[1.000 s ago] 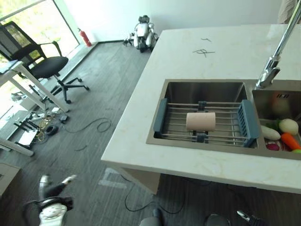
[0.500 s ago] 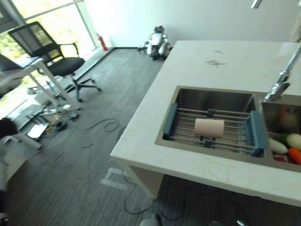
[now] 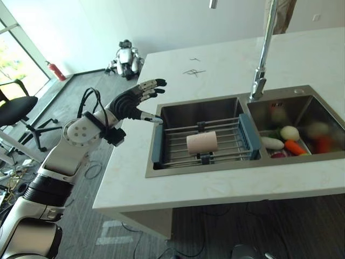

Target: Place the dishes in the dishwasher.

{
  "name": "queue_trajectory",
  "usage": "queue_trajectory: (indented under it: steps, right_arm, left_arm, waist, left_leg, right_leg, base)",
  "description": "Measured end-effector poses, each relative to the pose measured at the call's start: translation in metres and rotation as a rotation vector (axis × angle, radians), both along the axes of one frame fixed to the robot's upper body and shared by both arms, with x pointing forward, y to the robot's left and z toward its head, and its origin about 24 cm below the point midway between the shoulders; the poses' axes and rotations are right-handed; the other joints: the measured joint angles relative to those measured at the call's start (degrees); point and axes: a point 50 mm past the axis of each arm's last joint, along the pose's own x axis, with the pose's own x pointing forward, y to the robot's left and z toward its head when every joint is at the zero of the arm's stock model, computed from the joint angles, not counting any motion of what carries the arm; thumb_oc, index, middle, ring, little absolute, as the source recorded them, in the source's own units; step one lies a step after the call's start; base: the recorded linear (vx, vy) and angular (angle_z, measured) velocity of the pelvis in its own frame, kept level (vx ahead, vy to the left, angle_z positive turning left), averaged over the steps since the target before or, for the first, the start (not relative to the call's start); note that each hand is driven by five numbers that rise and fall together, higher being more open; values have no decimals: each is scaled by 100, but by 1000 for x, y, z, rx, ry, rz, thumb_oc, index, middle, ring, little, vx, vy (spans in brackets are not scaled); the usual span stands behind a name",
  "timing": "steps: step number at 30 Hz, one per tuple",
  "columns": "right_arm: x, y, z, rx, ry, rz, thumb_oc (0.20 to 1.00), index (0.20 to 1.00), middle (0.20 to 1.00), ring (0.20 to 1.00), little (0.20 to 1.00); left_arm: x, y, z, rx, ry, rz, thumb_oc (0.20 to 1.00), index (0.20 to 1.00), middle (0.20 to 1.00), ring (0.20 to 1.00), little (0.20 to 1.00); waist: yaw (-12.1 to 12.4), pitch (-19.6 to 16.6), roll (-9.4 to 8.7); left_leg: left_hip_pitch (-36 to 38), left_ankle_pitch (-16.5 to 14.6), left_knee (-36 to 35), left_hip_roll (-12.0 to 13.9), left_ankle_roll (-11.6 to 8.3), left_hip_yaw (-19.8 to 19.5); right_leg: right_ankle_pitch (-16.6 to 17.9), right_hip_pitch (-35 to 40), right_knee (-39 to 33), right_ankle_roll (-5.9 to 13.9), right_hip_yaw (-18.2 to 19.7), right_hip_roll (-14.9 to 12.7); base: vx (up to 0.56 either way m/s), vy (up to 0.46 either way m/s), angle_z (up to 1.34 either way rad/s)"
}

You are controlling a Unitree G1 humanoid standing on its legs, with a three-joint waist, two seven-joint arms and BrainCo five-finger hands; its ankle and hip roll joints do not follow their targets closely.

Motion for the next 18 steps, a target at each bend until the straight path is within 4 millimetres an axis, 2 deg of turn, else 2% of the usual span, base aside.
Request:
queue_trajectory:
  steps: [1, 3, 4, 7, 14, 18]
  right_arm:
    - [7, 1, 0, 0, -16, 1, 1000, 1000, 1000, 1000, 1000]
    - [9, 3, 0, 2, -18, 0, 1000, 1000, 1000, 1000, 1000]
    - [7, 3, 0, -2, -11, -4, 1000, 1000, 1000, 1000, 1000]
    - [-2, 1, -1, -14, 17, -14, 1000, 1000, 1000, 1000, 1000]
    - [5, 1, 0, -12, -11, -33, 1000, 1000, 1000, 1000, 1000]
    - [10, 1, 1, -10, -30, -31, 1000, 1000, 1000, 1000, 1000]
  left_arm:
    - [2, -9, -9, 49, 38, -31, 1000, 1000, 1000, 1000, 1000]
    - [7, -7, -16, 57, 65, -7, 1000, 1000, 1000, 1000, 1000]
    - [8, -4, -19, 71, 77, 4, 1000, 1000, 1000, 1000, 1000]
    - [13, 4, -30, 133, 114, 52, 1000, 1000, 1000, 1000, 1000]
    - [12, -4, -37, 200, 107, 38, 1000, 1000, 1000, 1000, 1000]
    - [12, -8, -42, 221, 108, 32, 1000, 1000, 1000, 1000, 1000]
  waist:
    - [-36, -4, -9]
    - [-287, 12, -14]
    - [-323, 13, -11]
    - [-307, 77, -18]
    - [-293, 181, 6]
    - [-359, 272, 2]
  left_leg:
    - [41, -27, -5, 18, 4, 178]
    - [58, -33, -15, 17, 1, 240]
    - [69, -35, -17, 27, -2, 261]
    - [163, -43, -60, 29, -14, 334]
    - [162, -45, -93, -3, -9, 397]
    - [158, -57, -101, -6, 3, 480]
  right_leg:
    - [41, -73, 1, -11, 137, 29]
    - [77, -87, -11, -13, 211, 53]
    - [94, -90, -12, -40, 231, 68]
    - [103, -76, -18, -42, 292, 87]
    - [106, -131, -49, 23, 385, 85]
    - [130, -167, -37, -12, 432, 88]
  base:
    - [-24, -4, -52]
    - [-18, 10, -32]
    - [-9, 12, -11]
    - [-8, 22, -10]
    - [1, 3, -4]
    - [14, -3, -8]
